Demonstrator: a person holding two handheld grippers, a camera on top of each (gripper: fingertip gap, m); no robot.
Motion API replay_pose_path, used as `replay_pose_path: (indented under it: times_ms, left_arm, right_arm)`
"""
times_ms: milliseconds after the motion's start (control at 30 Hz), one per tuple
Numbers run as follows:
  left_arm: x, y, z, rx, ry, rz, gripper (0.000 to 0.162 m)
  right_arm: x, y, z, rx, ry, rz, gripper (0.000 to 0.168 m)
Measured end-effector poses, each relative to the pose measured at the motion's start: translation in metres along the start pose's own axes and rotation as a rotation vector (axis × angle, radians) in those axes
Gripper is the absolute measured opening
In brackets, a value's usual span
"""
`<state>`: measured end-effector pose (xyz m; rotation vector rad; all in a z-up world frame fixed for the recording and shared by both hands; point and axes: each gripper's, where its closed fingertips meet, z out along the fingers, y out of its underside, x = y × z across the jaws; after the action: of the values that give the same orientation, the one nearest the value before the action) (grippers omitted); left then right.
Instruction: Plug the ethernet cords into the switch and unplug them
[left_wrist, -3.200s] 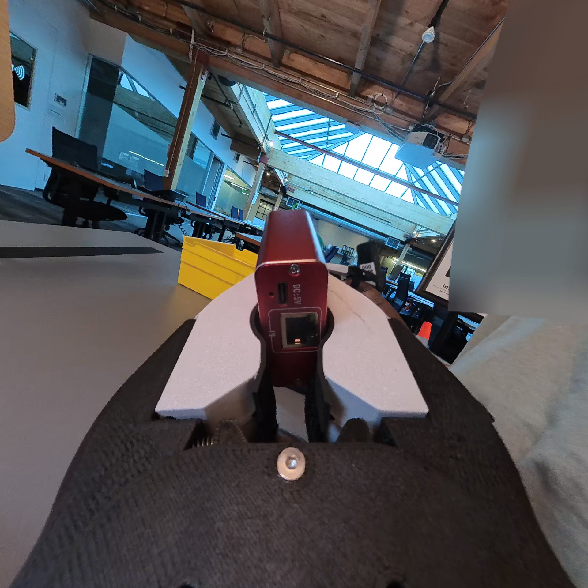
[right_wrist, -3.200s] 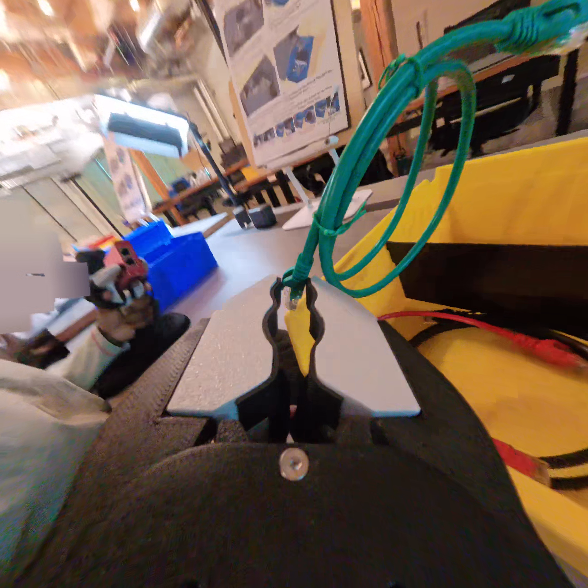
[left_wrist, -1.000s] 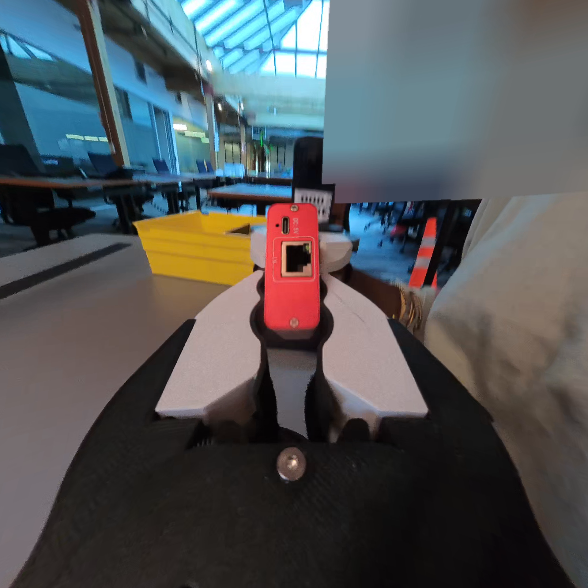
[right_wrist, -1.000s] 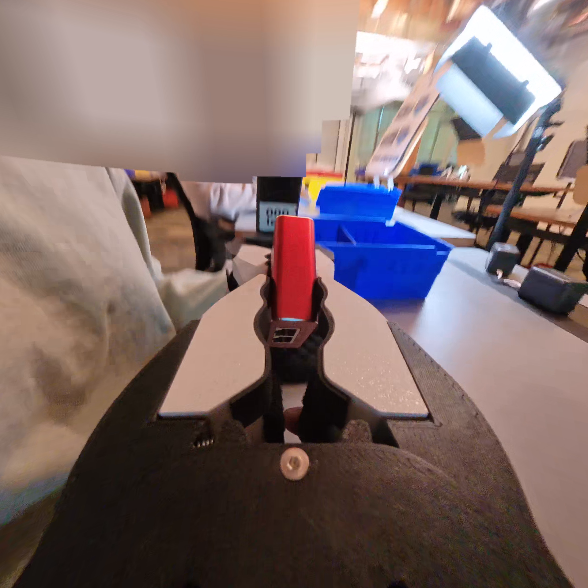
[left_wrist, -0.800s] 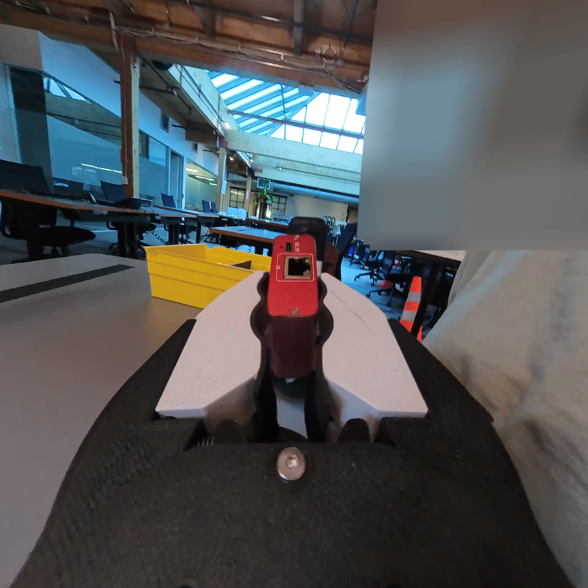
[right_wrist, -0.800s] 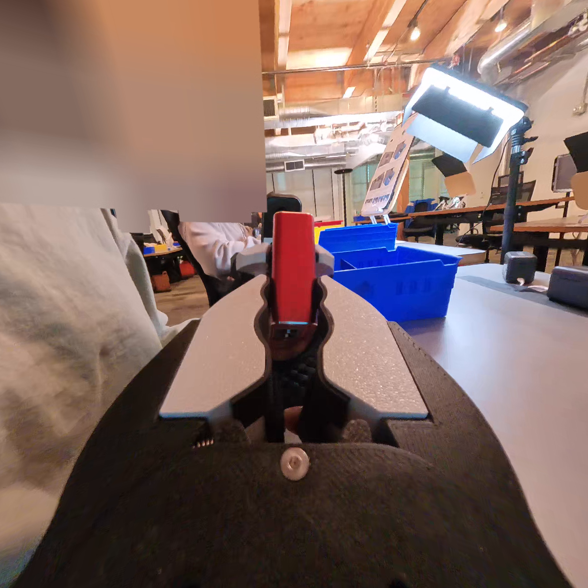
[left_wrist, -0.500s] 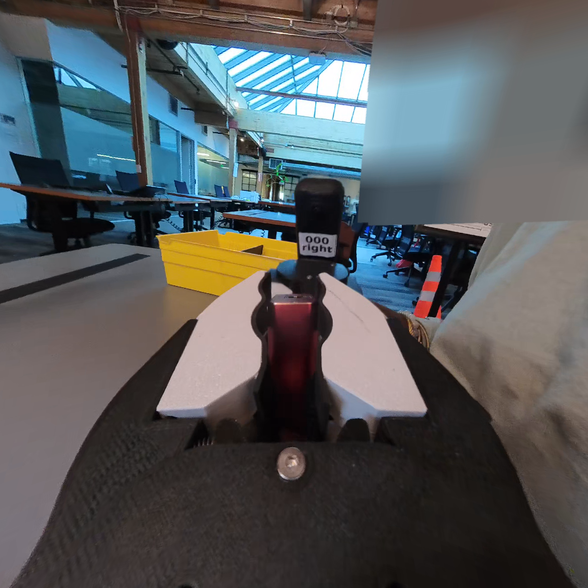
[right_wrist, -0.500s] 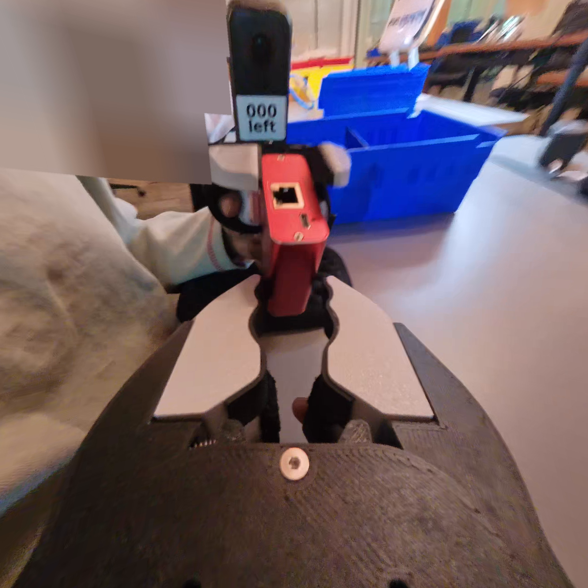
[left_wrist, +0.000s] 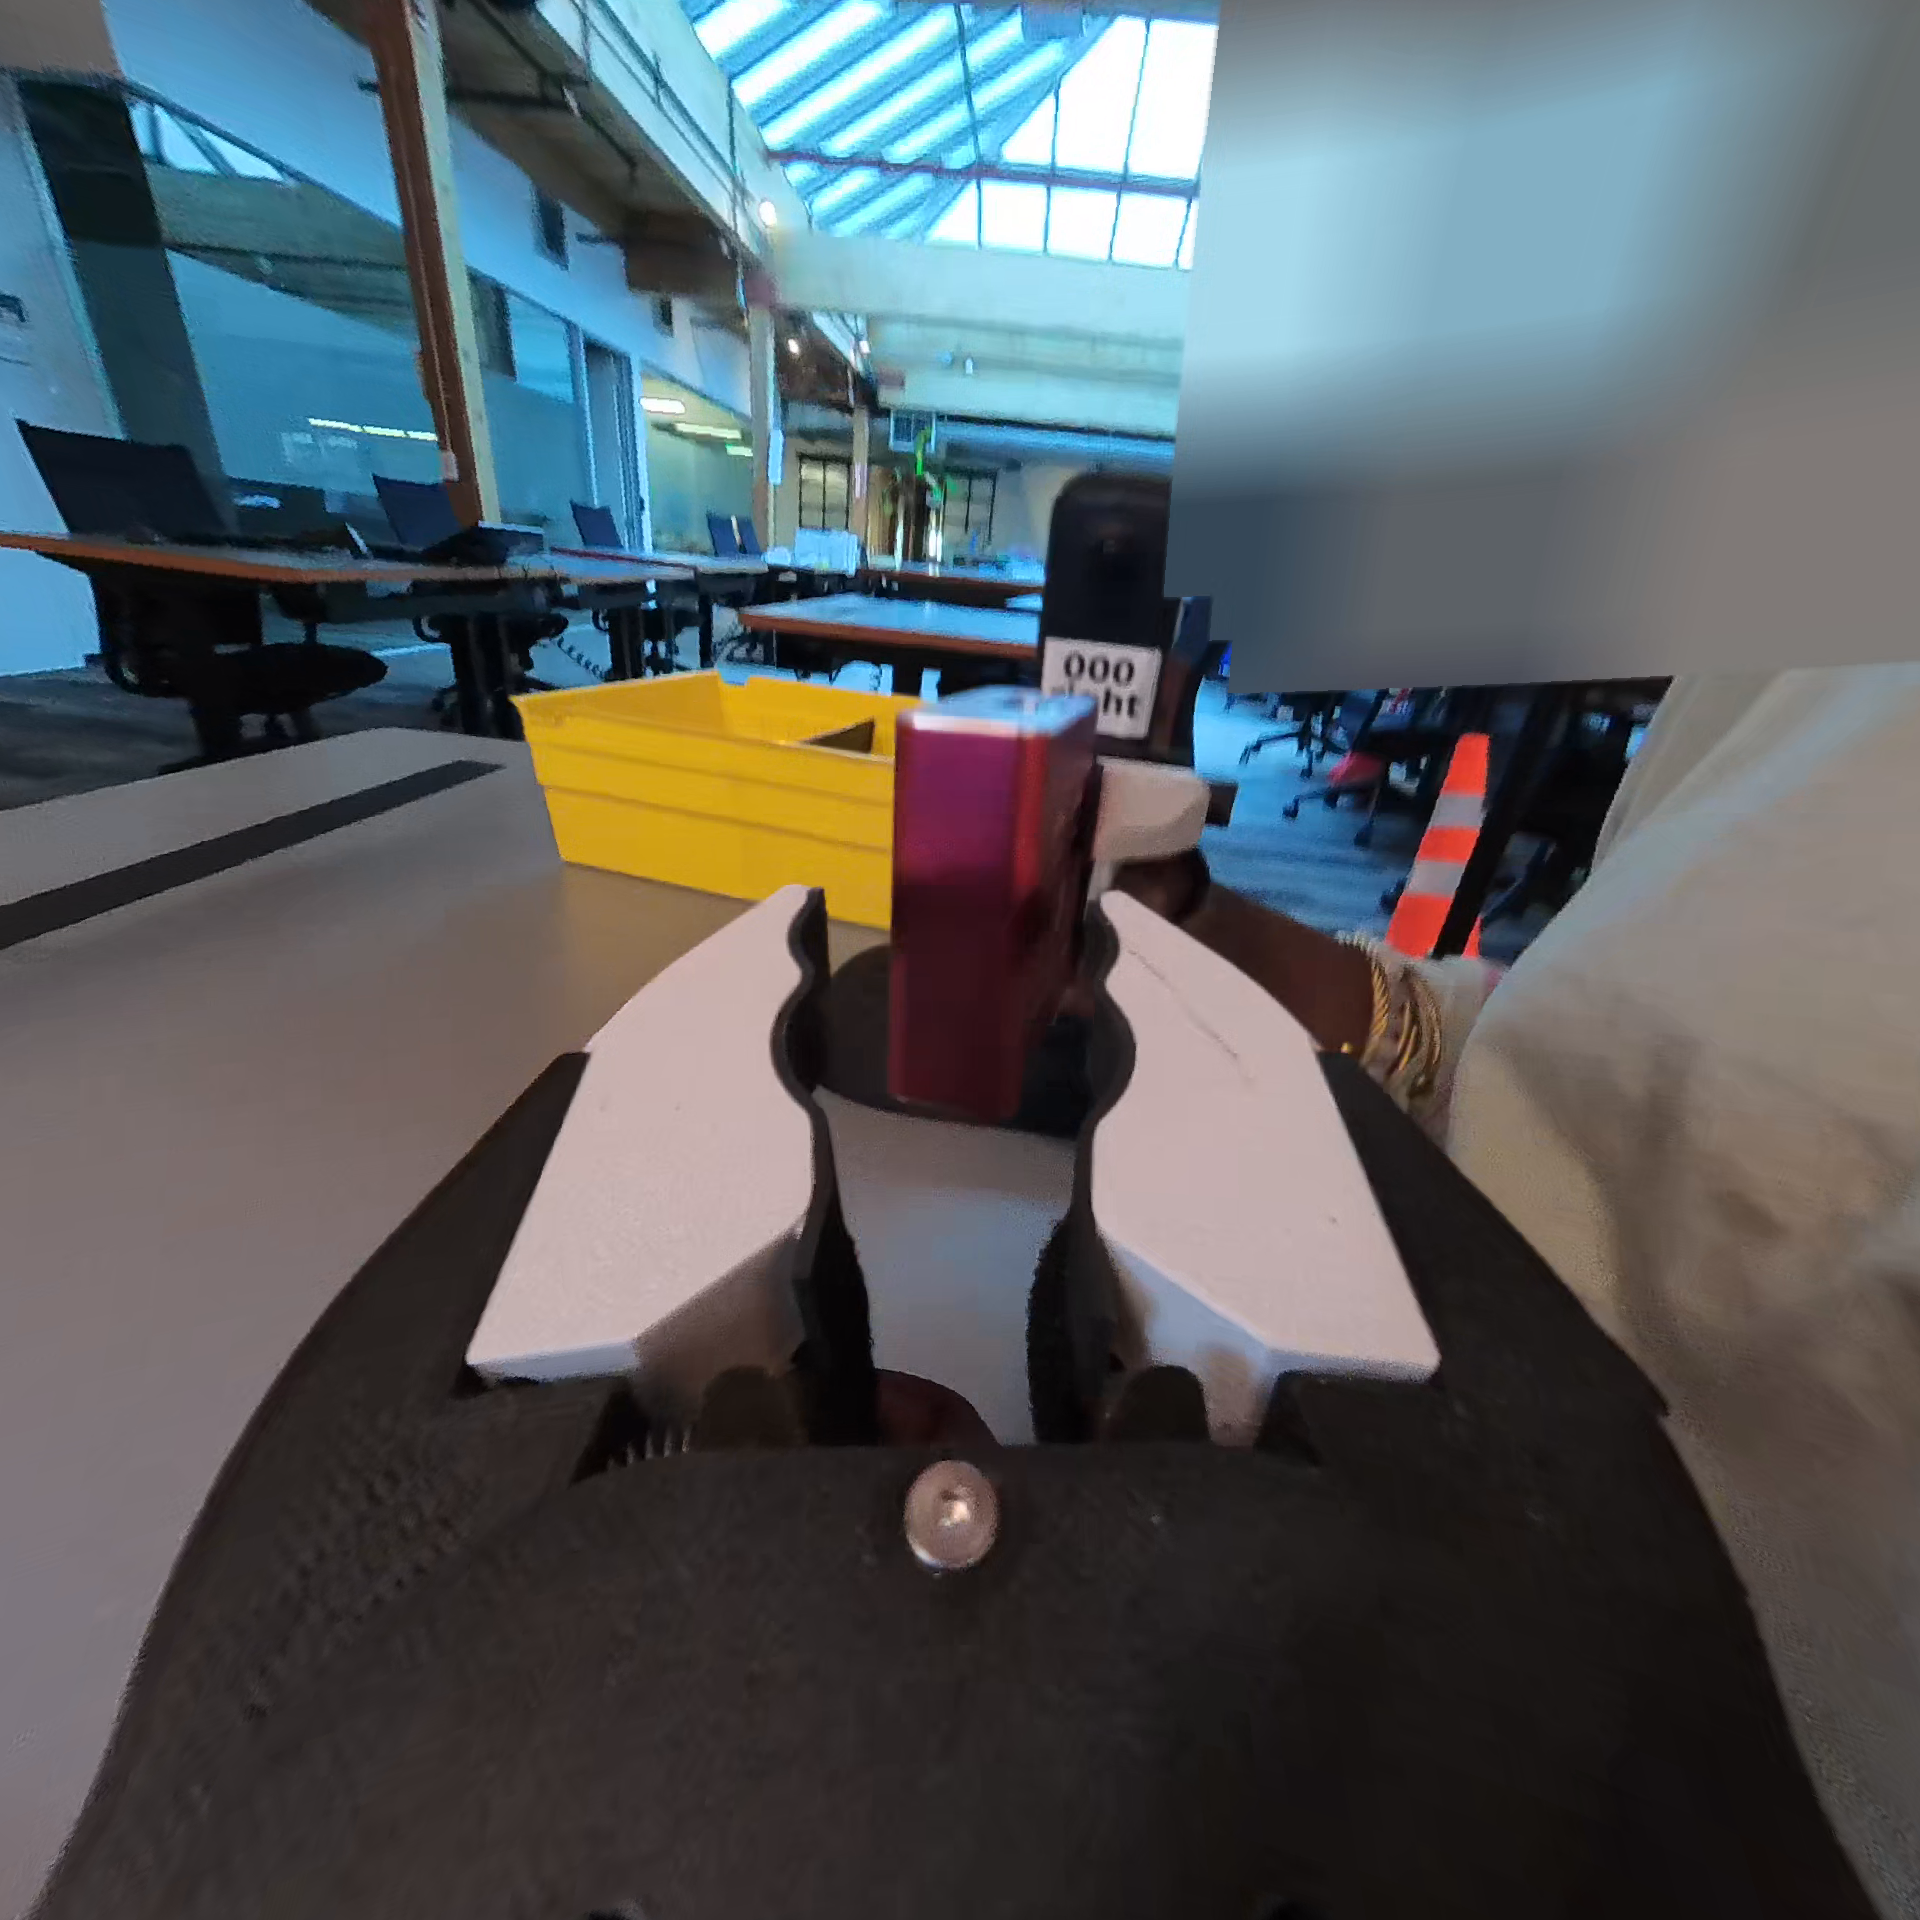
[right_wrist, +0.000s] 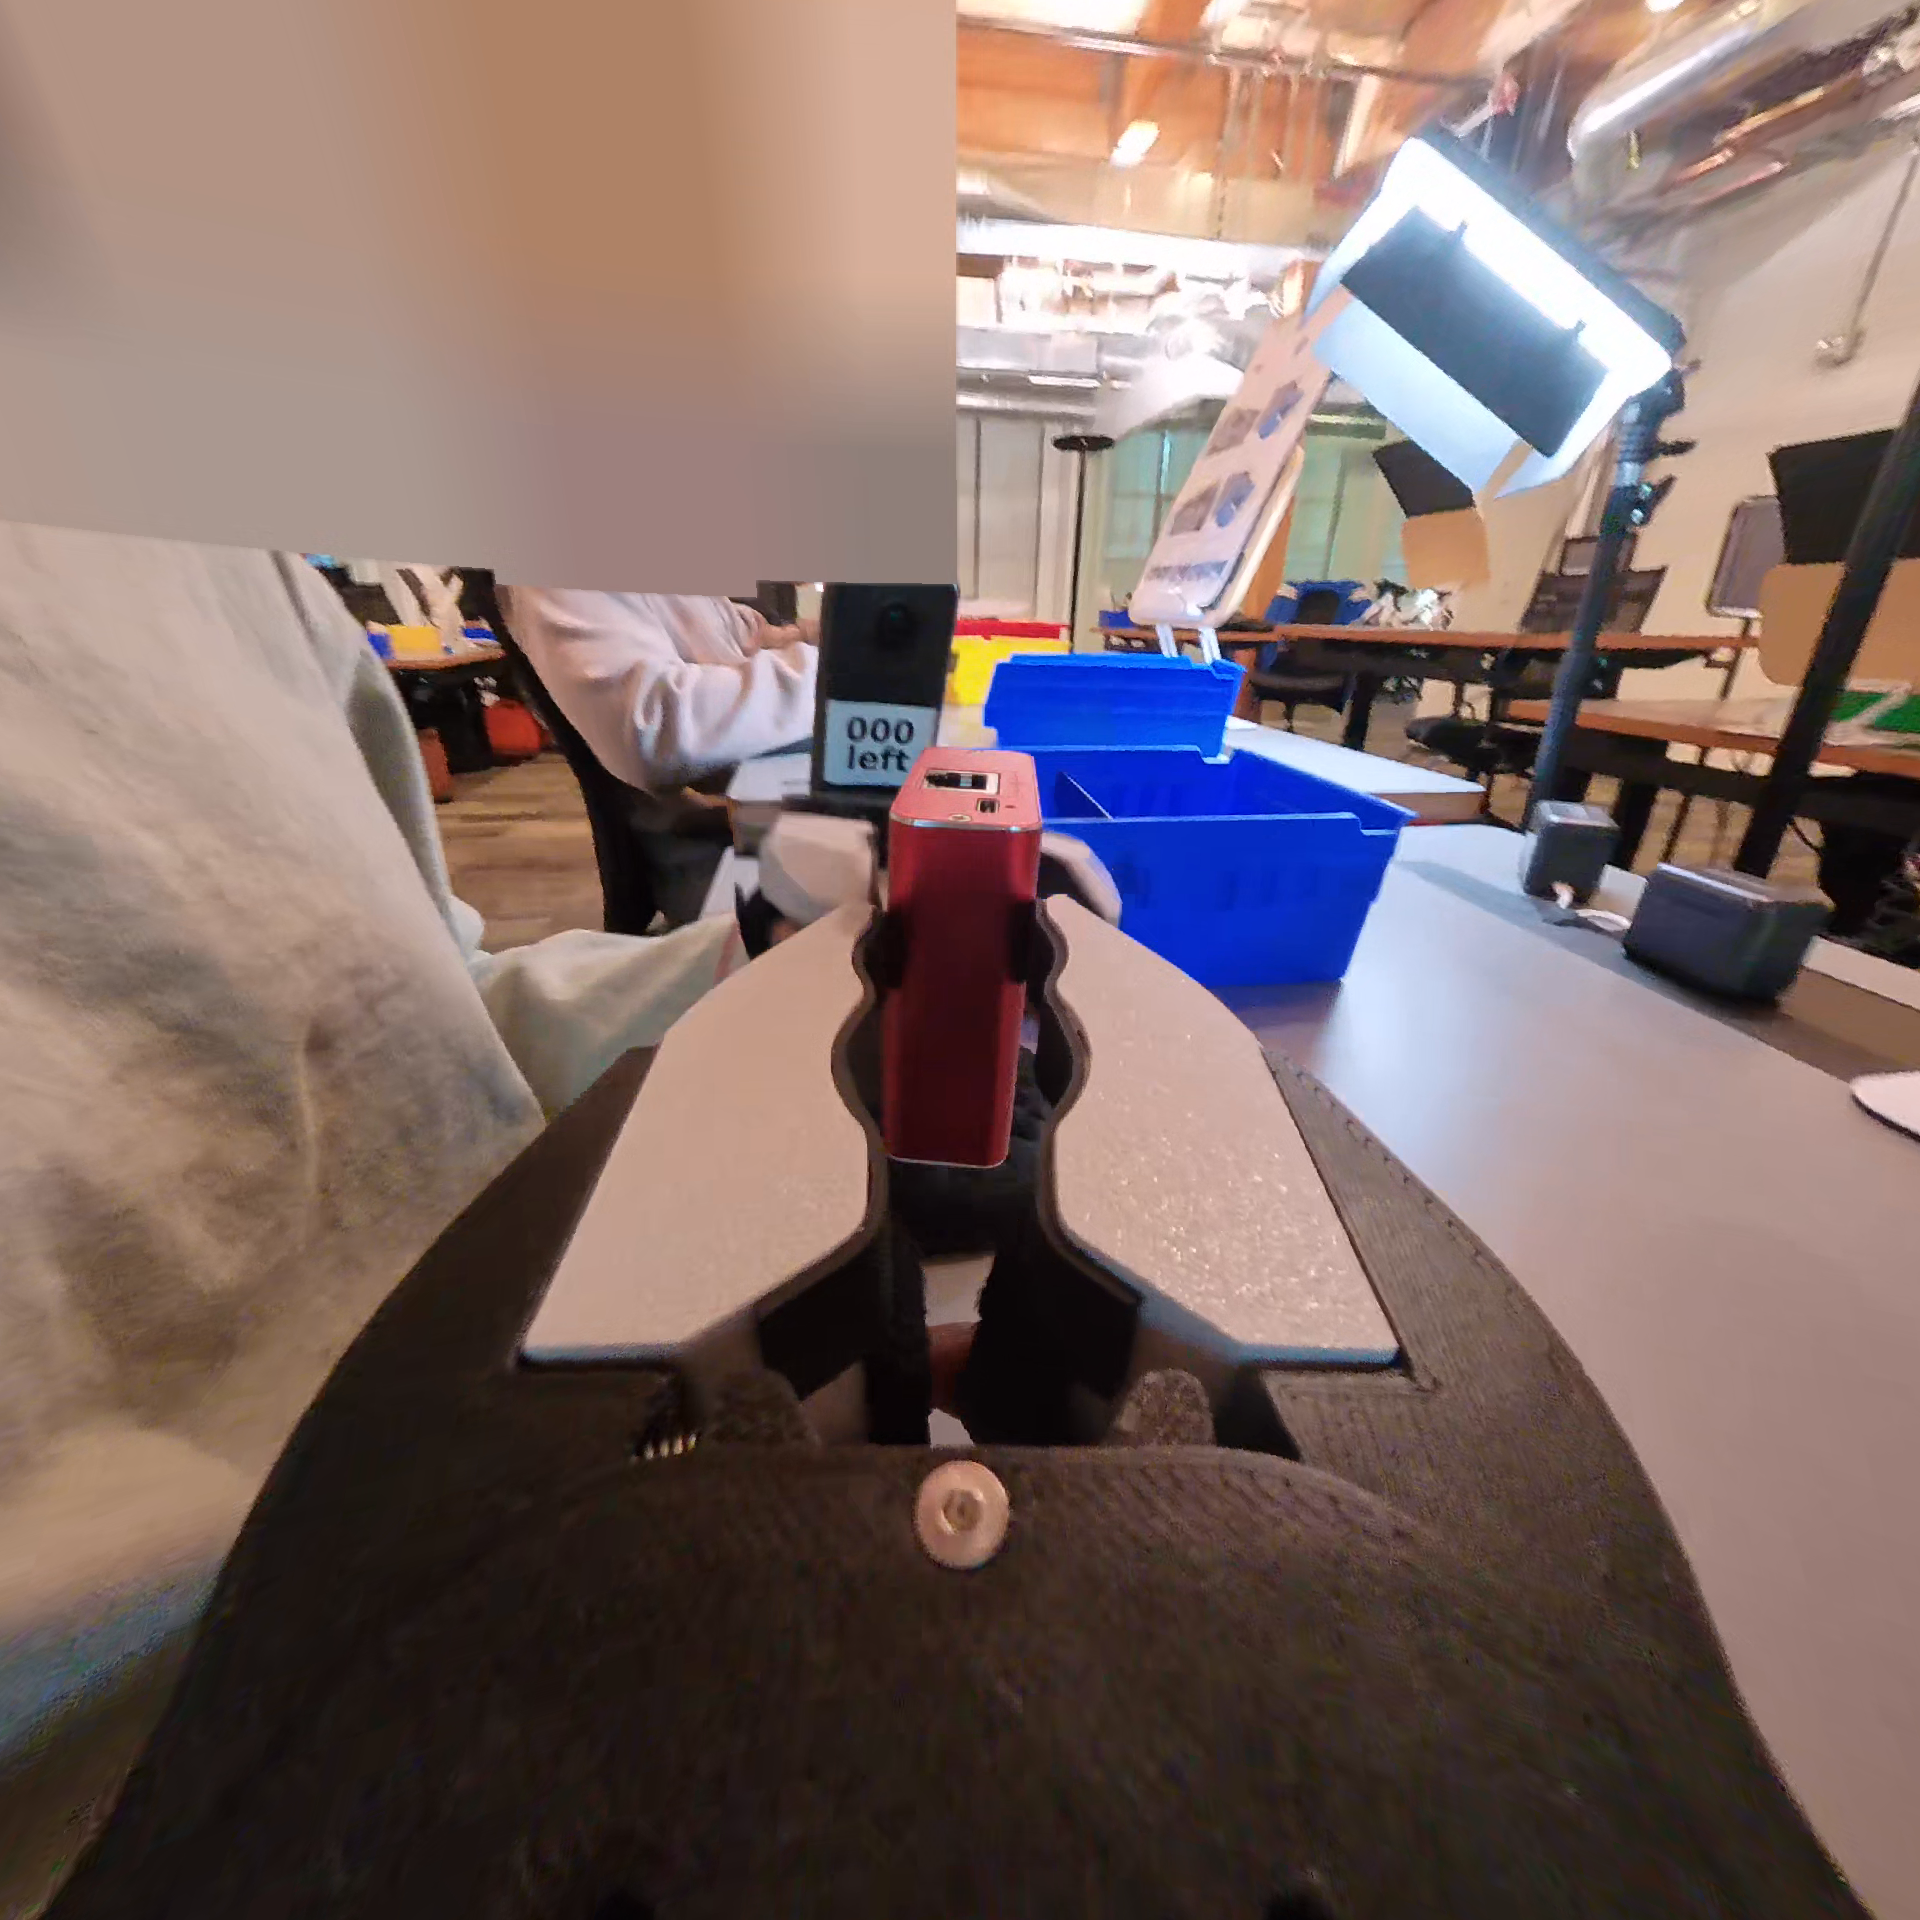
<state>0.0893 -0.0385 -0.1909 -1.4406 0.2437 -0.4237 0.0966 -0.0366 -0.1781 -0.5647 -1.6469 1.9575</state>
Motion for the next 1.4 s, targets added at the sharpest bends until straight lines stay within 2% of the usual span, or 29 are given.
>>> replay_pose_path:
  times_ms: [33, 100, 133, 267, 367, 433, 467, 500, 600, 667, 767, 867, 967, 1067, 1133, 1267, 1400]
  left_arm:
    - [0.003, 0.005, 0.003, -0.028, 0.008, 0.021, 0.046]
    - [0.012, 0.009, 0.005, -0.051, 0.044, 0.067, 0.03]
    - [0.014, 0.007, 0.004, -0.042, 0.053, 0.086, 0.028]
    - [0.016, 0.017, 0.005, -0.108, 0.059, 0.123, 0.026]
    - [0.022, 0.025, 0.008, -0.151, 0.09, 0.14, 0.026]
    - [0.022, 0.03, 0.009, -0.178, 0.091, 0.142, 0.026]
    - [0.022, 0.031, 0.01, -0.187, 0.096, 0.141, 0.026]
    - [0.023, 0.032, 0.009, -0.189, 0.099, 0.143, 0.026]
    - [0.016, 0.024, 0.012, -0.138, 0.054, 0.115, 0.029]
    - [0.006, 0.018, 0.009, -0.098, 0.005, 0.072, 0.047]
    - [0.001, 0.006, 0.005, -0.022, -0.019, 0.038, 0.051]
    - [0.004, 0.004, 0.006, -0.014, -0.006, 0.051, 0.051]
    - [0.004, 0.013, 0.008, -0.064, -0.016, 0.076, 0.05]
    - [0.004, 0.015, 0.009, -0.075, -0.015, 0.083, 0.05]
    - [0.003, 0.014, 0.009, -0.068, -0.018, 0.07, 0.05]
    - [0.001, 0.013, 0.008, -0.063, -0.023, 0.055, 0.048]
    - [0.0, 0.014, 0.008, -0.065, -0.025, 0.056, 0.047]
  right_arm:
    - [-0.003, -0.003, 0.0, 0.022, -0.015, 0.011, 0.026]
    - [-0.007, -0.004, 0.002, 0.041, -0.037, 0.023, 0.026]
    - [-0.008, -0.004, 0.002, 0.04, -0.048, 0.02, 0.026]
    - [-0.008, 0.005, -0.006, -0.1, -0.051, 0.01, 0.028]
    - [-0.011, -0.003, -0.008, -0.133, -0.039, -0.014, 0.039]
    - [-0.015, 0.003, -0.008, -0.221, -0.045, -0.059, 0.037]
    - [-0.016, 0.01, -0.008, -0.284, -0.041, -0.098, 0.029]
    - [-0.017, 0.012, -0.008, -0.322, -0.031, -0.146, 0.028]
    - [-0.015, 0.005, -0.01, -0.349, 0.014, -0.186, 0.027]
    - [0.001, -0.01, -0.023, -0.343, 0.118, -0.207, 0.027]
    - [0.061, -0.048, -0.082, -0.351, 0.484, -0.207, 0.027]
    - [0.131, -0.083, -0.177, -0.351, 0.911, -0.208, 0.027]
    - [0.19, -0.085, -0.268, -0.409, 1.211, -0.108, 0.027]
    - [0.234, -0.053, -0.326, -0.51, 1.33, 0.086, 0.027]
    - [0.253, -0.028, -0.346, -0.587, 1.346, 0.203, 0.027]
    - [0.277, 0.0, -0.358, -0.696, 1.338, 0.292, 0.027]
    - [0.289, 0.015, -0.369, -0.87, 1.371, 0.296, 0.027]
